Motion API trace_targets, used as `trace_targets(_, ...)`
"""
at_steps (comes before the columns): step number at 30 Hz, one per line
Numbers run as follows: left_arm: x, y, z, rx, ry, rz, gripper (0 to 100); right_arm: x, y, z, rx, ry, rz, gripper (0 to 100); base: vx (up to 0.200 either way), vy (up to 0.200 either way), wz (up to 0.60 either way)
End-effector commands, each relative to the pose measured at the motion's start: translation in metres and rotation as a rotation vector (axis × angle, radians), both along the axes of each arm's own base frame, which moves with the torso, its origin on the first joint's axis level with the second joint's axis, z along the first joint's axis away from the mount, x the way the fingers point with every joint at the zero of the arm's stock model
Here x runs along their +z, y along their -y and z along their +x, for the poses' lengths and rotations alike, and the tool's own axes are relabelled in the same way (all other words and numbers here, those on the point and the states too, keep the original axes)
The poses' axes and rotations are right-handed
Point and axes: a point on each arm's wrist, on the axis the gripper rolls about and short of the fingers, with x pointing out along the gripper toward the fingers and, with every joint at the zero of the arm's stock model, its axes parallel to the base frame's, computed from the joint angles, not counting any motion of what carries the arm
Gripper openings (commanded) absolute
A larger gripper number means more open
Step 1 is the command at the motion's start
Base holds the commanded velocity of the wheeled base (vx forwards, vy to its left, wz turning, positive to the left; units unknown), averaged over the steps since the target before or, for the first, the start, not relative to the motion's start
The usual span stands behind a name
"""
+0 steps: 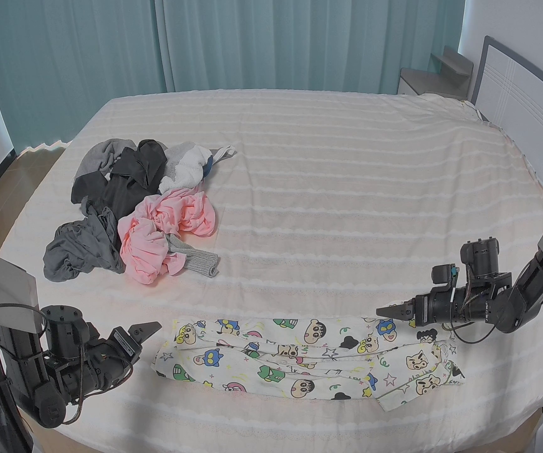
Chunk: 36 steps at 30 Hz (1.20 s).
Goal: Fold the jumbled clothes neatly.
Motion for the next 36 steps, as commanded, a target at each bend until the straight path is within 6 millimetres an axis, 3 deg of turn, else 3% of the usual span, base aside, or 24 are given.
trace_targets(1,-0.001,0.0,-0.002,0.0,-0.002,0.0,100,-0.003,-0.022,-0.007,0.057,-0.044,0.053,100,0.0,0.0,0.0)
trace_targets(9,-0.004,0.0,-0.001,0.001,-0.013,0.001,100,-0.037,-0.024,-0.005,0.056,-0.143,0.021,100,0.0,0.0,0.0)
trace_targets(20,-0.006,-0.003,-0.002,0.016,-0.03,-0.001,100,-0.054,-0.019,-0.011,0.038,-0.206,0.0,100,0.0,0.0,0.0)
trace_targets(24,-0.006,-0.006,-0.001,0.036,-0.029,-0.003,100,-0.027,-0.018,-0.016,0.015,-0.108,0.013,100,0.0,0.0,0.0)
trace_targets(29,-0.003,-0.006,-0.002,0.035,-0.018,-0.002,100,0.034,-0.011,-0.056,-0.019,0.052,0.11,100,0.0,0.0,0.0)
trace_targets(30,-0.003,-0.006,-0.002,0.033,-0.018,-0.003,100,0.037,-0.009,-0.059,-0.023,0.063,0.115,100,0.0,0.0,0.0)
trace_targets(32,-0.003,-0.004,-0.002,0.014,-0.011,0.01,100,0.062,0.002,-0.081,-0.1,0.17,0.144,100,0.0,0.0,0.0)
trace_targets(36,0.005,0.003,-0.003,-0.055,0.051,0.063,100,0.076,0.021,-0.109,-0.283,0.25,0.117,100,0.0,0.0,0.0)
